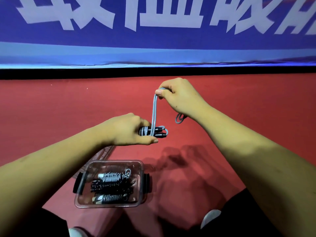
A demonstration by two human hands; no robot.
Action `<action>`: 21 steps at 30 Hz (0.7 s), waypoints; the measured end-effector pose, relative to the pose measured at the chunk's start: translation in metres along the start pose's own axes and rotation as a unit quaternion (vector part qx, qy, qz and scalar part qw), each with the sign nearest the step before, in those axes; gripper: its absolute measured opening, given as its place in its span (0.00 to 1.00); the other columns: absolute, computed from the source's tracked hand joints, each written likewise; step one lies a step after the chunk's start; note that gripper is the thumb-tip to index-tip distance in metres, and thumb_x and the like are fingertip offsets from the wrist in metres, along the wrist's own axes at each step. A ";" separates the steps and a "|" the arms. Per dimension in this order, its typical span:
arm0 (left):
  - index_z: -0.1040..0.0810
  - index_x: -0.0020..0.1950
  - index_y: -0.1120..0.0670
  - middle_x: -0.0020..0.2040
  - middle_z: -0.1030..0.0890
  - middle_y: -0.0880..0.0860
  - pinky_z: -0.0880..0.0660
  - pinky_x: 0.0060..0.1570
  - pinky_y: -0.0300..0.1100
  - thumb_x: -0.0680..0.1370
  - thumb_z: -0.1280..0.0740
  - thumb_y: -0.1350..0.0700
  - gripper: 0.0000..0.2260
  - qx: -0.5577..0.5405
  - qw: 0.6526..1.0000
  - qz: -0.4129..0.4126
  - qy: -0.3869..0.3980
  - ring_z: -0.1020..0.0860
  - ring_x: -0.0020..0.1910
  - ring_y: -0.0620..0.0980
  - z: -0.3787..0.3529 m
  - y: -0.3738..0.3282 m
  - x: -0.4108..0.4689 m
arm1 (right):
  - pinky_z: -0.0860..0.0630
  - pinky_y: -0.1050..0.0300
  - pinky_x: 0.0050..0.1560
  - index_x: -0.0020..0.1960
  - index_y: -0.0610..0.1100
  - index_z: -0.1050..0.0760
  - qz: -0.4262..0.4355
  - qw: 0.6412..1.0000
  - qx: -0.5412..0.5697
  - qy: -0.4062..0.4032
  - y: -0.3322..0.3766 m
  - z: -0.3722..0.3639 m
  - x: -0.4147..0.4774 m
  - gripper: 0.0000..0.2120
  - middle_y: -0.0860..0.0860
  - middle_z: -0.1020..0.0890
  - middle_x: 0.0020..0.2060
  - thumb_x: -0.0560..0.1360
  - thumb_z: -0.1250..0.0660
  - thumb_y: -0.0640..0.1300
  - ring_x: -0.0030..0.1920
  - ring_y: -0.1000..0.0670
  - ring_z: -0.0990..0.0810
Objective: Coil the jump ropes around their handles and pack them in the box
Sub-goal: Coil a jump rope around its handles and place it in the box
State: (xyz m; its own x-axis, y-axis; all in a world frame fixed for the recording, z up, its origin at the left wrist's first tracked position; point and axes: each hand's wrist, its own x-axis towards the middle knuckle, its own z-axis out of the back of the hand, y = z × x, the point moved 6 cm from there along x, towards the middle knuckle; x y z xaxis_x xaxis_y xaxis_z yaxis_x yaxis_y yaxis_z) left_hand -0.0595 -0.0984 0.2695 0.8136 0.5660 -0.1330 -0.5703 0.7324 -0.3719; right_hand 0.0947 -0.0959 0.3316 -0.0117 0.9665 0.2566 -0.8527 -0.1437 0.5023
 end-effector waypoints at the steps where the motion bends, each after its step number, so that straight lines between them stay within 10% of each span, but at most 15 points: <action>1: 0.24 0.38 0.50 0.25 0.28 0.48 0.39 0.27 0.40 0.74 0.32 0.37 0.18 -0.015 1.000 -0.013 -0.005 0.33 0.25 0.46 0.003 -0.003 -0.002 | 0.30 0.56 0.40 0.40 0.48 0.20 -0.012 1.000 0.006 -0.001 -0.004 -0.001 0.001 0.10 0.54 0.20 0.34 0.78 0.35 0.50 0.38 0.52 0.25; 10: 0.26 0.42 0.51 0.28 0.24 0.51 0.35 0.29 0.43 0.74 0.40 0.37 0.17 -0.093 0.994 -0.060 -0.019 0.31 0.25 0.46 0.001 -0.015 -0.014 | 0.32 0.57 0.36 0.39 0.47 0.19 -0.038 0.996 0.032 0.070 -0.019 -0.022 -0.002 0.11 0.51 0.20 0.32 0.77 0.32 0.50 0.31 0.55 0.28; 17: 0.33 0.67 0.41 0.37 0.21 0.55 0.29 0.28 0.42 0.80 0.34 0.52 0.17 -0.326 0.930 -0.048 -0.164 0.28 0.28 0.54 0.036 -0.008 -0.023 | 0.37 0.60 0.27 0.44 0.41 0.22 -0.096 0.966 0.180 0.160 -0.031 -0.037 -0.014 0.09 0.48 0.28 0.27 0.80 0.36 0.45 0.25 0.50 0.35; 21: 0.25 0.51 0.50 0.35 0.25 0.58 0.37 0.23 0.36 0.81 0.38 0.59 0.05 -0.412 0.876 0.029 -0.249 0.33 0.24 0.51 0.056 0.010 -0.023 | 0.33 0.59 0.27 0.45 0.41 0.22 -0.089 0.953 0.200 0.211 -0.017 -0.044 -0.019 0.14 0.46 0.28 0.28 0.82 0.39 0.49 0.25 0.50 0.32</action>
State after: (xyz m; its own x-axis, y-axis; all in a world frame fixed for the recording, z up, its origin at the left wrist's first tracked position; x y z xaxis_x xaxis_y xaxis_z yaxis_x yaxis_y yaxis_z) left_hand -0.0906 -0.0827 0.3200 0.5183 0.8385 0.1682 -0.1662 0.2917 -0.9419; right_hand 0.0866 -0.1020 0.2814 -0.1651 0.9707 -0.1745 -0.5950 0.0431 0.8026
